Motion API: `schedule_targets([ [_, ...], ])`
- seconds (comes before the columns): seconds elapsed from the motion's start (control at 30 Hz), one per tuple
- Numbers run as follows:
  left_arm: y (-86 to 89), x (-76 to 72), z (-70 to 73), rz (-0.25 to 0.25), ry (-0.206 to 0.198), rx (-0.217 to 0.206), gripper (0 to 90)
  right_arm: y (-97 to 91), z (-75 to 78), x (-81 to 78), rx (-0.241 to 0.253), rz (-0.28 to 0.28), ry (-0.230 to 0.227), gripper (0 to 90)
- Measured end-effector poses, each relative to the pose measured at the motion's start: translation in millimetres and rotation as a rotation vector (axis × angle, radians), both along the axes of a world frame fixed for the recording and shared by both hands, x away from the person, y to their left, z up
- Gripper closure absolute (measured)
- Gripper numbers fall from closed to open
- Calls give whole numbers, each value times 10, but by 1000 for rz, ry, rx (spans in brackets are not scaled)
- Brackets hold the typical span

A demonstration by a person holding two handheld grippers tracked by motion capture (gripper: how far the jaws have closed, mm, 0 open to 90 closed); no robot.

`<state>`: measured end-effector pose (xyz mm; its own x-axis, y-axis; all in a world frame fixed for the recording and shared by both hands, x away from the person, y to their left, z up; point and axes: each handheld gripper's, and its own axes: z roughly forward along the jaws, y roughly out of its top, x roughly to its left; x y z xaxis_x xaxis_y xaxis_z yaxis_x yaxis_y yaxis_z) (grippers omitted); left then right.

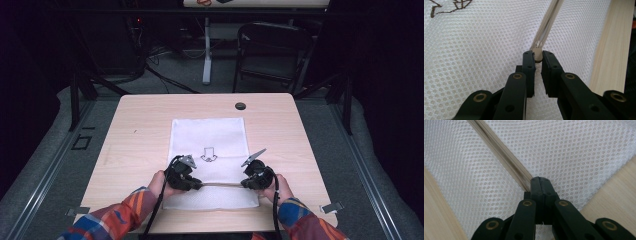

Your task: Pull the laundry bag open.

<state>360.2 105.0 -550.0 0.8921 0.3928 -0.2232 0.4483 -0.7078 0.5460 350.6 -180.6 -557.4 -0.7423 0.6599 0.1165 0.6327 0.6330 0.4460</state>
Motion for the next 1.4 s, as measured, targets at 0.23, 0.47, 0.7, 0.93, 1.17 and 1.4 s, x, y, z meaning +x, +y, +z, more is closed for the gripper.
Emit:
schedule_targets([
  [0.23, -25, 3, -21, 15, -17, 27, 812, -5, 10, 17, -13, 10, 7, 900],
  [0.47, -17, -34, 7, 11, -19, 28, 814, -2, -9, -1, 12, -9, -2, 900],
  [0.7, -4, -38, 11, 8, -20, 29, 816, 1, -8, -5, 21, -17, 6, 900],
  [0.93, 128, -25, 16, 44, -19, 30, 815, -9, 4, 9, 9, 3, 16, 900],
  [1.17, 355, -12, 27, 82, 7, 25, 814, -8, 6, 19, -8, 4, 10, 900],
  [1.4, 417, -37, 59, 94, 9, 22, 814, -10, 6, 18, -8, 8, 8, 900],
])
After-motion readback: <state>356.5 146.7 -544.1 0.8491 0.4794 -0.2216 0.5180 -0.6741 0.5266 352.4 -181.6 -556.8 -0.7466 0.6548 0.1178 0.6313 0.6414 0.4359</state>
